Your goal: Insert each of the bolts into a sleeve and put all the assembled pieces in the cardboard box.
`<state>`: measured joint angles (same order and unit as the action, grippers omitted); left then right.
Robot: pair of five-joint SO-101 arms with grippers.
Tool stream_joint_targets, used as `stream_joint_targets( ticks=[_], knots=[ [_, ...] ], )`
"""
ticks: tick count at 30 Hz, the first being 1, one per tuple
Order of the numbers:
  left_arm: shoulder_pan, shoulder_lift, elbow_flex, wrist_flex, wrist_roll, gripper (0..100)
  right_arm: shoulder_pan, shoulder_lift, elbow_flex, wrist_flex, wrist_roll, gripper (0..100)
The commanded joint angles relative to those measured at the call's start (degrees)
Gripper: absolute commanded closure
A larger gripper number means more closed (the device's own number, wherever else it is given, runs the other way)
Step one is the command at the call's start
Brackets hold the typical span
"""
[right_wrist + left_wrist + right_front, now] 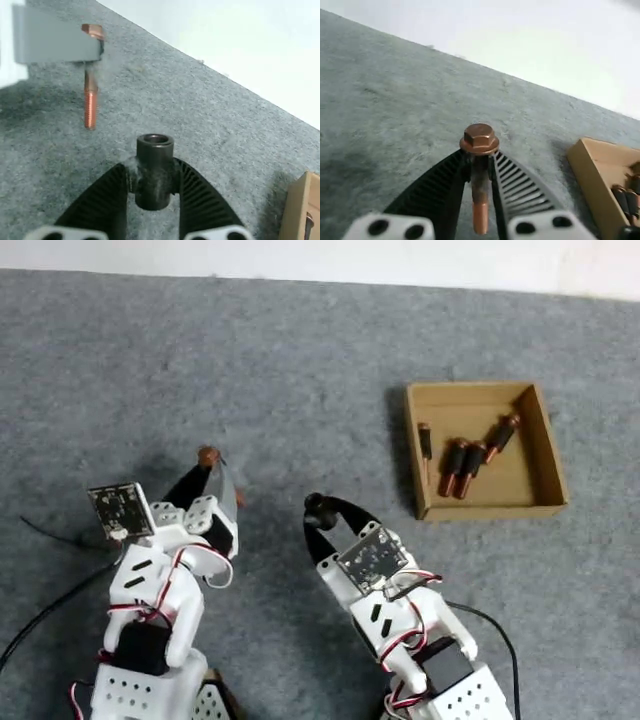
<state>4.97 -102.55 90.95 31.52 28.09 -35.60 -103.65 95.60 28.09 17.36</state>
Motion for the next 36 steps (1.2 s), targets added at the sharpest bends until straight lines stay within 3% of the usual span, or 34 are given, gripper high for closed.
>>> stream_joint_targets(
  ticks=[1, 9, 15, 17, 31, 36],
  knots=[
    [3.65, -0.48, -0.57, -1.05, 0.09, 99, -0.57, 0.31, 7.08, -0.84, 0.0, 99.3],
    [7.78, -0.48, -1.54, -4.4, 0.26, 99, -0.57, 0.31, 7.08, -0.84, 0.0, 99.3],
    [4.97, -0.48, -2.77, -6.68, 17.76, 99, -0.57, 0.31, 7.08, -0.84, 0.0, 99.3],
    [5.14, -0.48, -3.03, -6.68, 20.66, 99, -0.57, 0.31, 7.08, -0.84, 0.0, 99.3],
    [8.84, -0.48, -3.56, -11.16, 20.92, 99, -0.66, 0.31, 7.16, -0.04, 0.09, 99.3],
    [8.84, -0.48, -4.35, -13.01, 20.92, 99, -0.66, 0.22, 7.08, 1.71, 5.45, 99.3]
  ],
)
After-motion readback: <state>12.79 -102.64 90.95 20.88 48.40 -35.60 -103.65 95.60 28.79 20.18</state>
